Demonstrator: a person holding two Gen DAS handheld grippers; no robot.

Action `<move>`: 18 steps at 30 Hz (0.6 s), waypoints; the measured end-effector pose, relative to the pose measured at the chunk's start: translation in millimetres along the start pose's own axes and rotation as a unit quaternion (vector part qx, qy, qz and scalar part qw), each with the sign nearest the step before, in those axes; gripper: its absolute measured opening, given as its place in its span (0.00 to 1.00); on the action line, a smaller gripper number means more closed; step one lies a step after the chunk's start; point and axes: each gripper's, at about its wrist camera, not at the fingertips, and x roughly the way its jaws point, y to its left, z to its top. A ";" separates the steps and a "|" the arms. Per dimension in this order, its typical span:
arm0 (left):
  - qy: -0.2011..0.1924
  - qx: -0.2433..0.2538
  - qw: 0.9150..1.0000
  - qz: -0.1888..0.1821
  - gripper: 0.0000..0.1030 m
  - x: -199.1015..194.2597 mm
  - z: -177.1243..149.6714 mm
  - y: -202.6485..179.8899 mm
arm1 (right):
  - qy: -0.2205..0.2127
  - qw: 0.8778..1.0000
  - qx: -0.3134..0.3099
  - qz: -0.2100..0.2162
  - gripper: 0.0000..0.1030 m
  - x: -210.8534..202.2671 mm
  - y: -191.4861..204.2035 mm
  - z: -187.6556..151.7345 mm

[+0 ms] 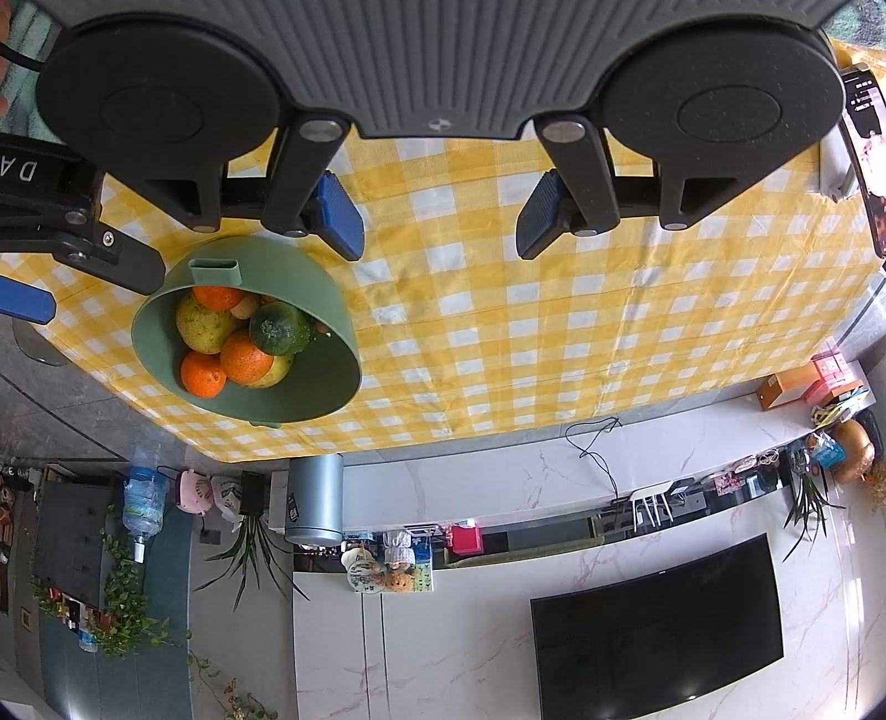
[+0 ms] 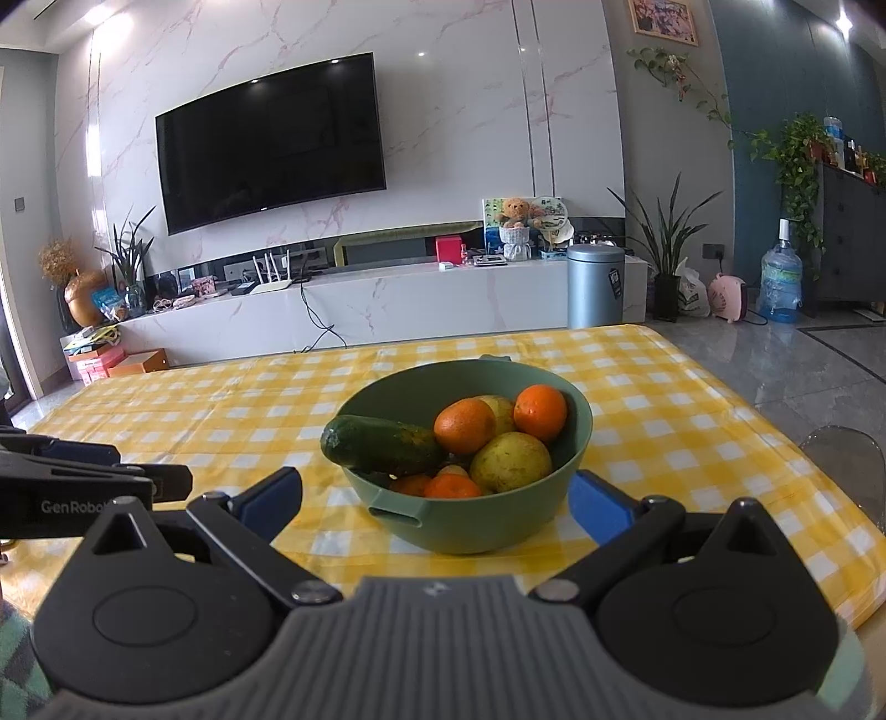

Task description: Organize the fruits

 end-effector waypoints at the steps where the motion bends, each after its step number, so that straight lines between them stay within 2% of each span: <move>1: 0.001 -0.001 1.000 0.000 0.74 -0.3 -0.1 0.1 | 0.000 1.000 0.000 0.000 0.96 0.4 0.3 0.0; 18: 0.011 -0.003 1.000 -0.002 0.75 -1.4 -0.4 1.3 | 0.003 1.000 -0.006 -0.001 0.96 0.9 1.3 -0.6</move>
